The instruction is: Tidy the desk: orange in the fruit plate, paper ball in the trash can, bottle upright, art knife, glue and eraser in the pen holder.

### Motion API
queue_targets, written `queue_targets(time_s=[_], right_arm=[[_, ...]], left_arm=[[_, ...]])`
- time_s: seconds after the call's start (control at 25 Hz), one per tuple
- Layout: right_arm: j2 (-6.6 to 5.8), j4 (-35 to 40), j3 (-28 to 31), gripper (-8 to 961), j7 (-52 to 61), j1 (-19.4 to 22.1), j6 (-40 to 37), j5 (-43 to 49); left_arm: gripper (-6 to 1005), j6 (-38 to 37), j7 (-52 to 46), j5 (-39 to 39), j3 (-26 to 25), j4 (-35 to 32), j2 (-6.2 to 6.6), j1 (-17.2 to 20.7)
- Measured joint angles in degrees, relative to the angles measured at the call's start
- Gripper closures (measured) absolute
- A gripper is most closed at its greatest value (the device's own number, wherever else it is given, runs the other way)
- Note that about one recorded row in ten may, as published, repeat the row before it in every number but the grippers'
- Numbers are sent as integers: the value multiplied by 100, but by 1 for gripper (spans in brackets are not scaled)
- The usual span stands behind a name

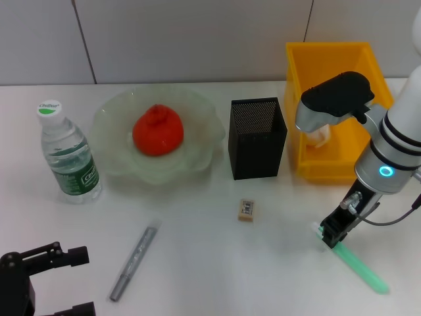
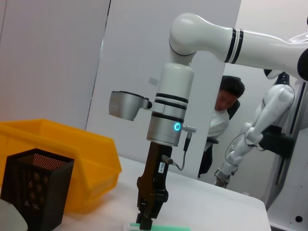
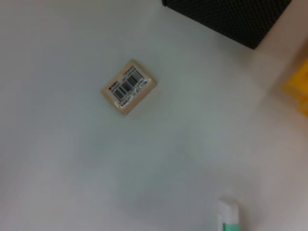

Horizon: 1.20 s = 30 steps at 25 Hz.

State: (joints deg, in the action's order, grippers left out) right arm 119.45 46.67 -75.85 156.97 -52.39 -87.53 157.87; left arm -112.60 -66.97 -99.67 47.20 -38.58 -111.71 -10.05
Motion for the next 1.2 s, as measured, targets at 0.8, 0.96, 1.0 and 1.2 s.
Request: queue_targets(time_s=[0.8,0.96,1.0,1.2], right_arm=[[-35,2723,128,871,-179,310,-780,-808],[-33,3656,199,865,-273,400,-722,-1281],[-29,3816,198,864,-290,429,-654,-1328],[-5,4225,140,857,-507,708,114,-1427]], left_arm=[[189,84,10,0,-62,80,-11,-24],[189,105,10,0,-62,80,-11,-40],[189,109,10,0,-62,80,-13,-42],[189,126,10,0,-61,98,-18,-56]])
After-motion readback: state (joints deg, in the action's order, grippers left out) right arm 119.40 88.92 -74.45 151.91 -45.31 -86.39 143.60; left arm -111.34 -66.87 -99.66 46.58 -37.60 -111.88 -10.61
